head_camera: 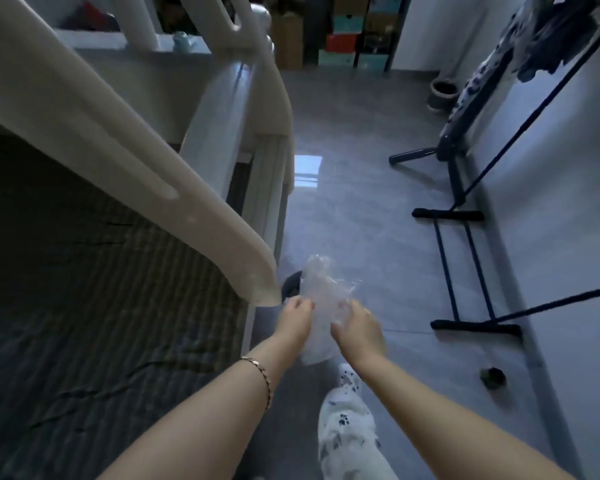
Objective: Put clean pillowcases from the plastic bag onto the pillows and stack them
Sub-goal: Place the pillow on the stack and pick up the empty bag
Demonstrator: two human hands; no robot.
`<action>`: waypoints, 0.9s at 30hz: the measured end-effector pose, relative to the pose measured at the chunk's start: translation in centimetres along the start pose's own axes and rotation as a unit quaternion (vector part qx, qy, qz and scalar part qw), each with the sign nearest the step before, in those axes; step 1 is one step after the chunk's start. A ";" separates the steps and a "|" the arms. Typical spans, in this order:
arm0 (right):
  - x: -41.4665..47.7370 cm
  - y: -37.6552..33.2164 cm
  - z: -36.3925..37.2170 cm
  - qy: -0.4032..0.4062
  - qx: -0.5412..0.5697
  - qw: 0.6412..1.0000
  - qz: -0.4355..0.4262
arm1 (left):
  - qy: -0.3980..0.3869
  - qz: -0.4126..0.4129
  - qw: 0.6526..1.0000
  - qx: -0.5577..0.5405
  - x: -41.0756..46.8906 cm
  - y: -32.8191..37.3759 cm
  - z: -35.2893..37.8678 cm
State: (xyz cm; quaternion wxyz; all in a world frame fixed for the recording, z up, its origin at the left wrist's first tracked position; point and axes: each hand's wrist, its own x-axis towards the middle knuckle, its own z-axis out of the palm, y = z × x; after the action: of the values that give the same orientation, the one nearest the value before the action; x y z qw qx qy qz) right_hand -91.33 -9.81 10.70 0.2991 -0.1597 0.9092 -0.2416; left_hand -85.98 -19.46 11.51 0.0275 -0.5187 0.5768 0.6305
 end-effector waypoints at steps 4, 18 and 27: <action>12.1 2.3 2.7 -0.029 -0.044 0.999 -0.003 | 0.072 0.011 0.984 0.160 11.4 -1.5 3.8; 41.1 16.1 24.4 -0.172 -0.070 0.983 -0.007 | 0.172 -0.105 0.978 0.060 42.6 -16.4 13.8; 47.2 21.1 32.4 -0.257 -0.073 0.964 0.006 | 0.120 -0.168 0.959 0.195 51.6 -23.1 14.2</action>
State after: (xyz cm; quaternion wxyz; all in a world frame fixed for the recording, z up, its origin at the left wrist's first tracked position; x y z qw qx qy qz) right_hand -110.62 -23.90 -45.47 0.5120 -0.2324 0.8177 -0.1236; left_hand -104.00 -30.10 -42.90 0.1644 -0.6644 0.5918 0.4257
